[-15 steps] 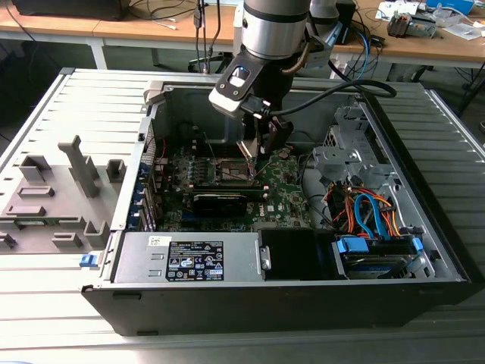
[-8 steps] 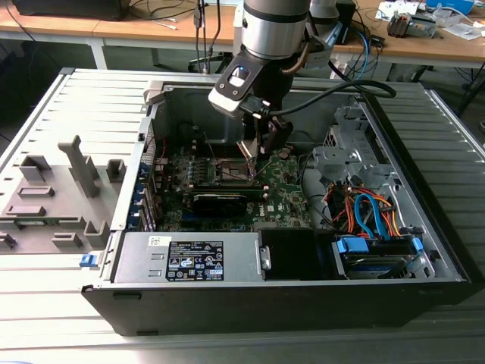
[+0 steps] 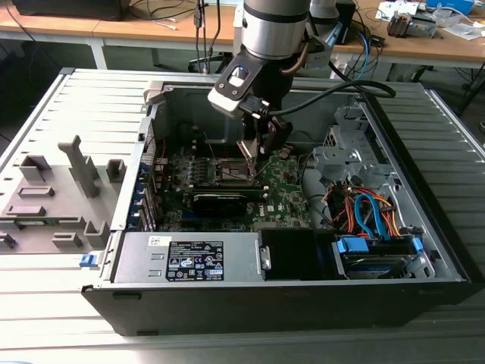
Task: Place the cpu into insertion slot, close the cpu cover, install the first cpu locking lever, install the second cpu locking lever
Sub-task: 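Place the cpu into insertion slot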
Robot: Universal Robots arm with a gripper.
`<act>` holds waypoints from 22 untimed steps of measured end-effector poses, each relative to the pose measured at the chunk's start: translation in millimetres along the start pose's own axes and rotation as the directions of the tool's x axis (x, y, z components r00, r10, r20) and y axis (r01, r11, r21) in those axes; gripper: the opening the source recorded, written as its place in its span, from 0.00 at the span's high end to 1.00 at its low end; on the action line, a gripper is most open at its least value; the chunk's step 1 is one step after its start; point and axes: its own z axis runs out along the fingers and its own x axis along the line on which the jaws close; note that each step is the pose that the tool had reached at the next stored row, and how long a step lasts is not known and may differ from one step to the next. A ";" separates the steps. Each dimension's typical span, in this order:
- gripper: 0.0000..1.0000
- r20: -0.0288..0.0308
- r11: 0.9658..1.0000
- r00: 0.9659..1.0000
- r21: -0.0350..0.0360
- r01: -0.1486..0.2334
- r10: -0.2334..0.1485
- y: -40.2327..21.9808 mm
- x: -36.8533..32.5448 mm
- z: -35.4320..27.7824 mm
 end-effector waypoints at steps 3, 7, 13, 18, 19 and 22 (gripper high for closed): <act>0.45 0.000 1.000 1.000 0.000 -0.004 0.004 0.0 0.0 0.0; 0.45 0.000 1.000 1.000 0.000 -0.010 0.010 0.0 0.0 0.1; 0.45 0.000 1.000 1.000 0.000 -0.017 0.017 0.0 0.0 0.2; 0.45 0.000 1.000 1.000 0.000 -0.026 0.026 0.0 0.0 0.3; 0.45 0.000 1.000 1.000 0.000 -0.026 0.026 0.0 0.0 0.2; 0.45 0.000 0.999 0.999 0.000 -0.032 0.032 0.0 0.0 0.3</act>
